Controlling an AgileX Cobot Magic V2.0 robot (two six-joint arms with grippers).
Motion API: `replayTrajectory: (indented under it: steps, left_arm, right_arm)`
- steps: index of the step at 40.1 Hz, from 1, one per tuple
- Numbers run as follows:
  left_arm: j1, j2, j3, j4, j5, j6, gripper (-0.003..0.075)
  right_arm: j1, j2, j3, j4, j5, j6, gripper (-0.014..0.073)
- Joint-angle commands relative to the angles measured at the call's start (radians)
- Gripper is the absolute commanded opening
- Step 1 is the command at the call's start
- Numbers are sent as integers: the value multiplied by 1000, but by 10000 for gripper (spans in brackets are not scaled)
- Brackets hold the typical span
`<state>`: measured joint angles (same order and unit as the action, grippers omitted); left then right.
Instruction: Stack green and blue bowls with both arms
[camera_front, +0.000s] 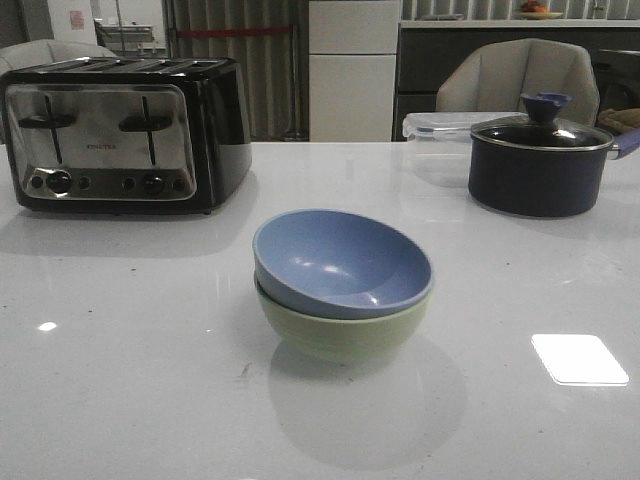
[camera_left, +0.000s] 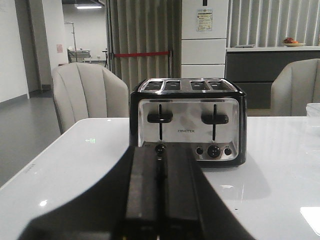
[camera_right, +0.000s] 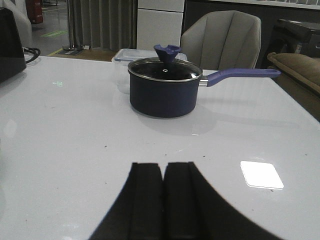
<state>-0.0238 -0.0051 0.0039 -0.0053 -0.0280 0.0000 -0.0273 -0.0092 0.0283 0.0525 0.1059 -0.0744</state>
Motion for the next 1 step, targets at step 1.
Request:
replayTrajectory:
  steps: [1]
  left_arm:
    - [1, -17, 8, -10, -86, 0, 98]
  right_arm:
    - [-5, -21, -5, 1, -93, -6, 36]
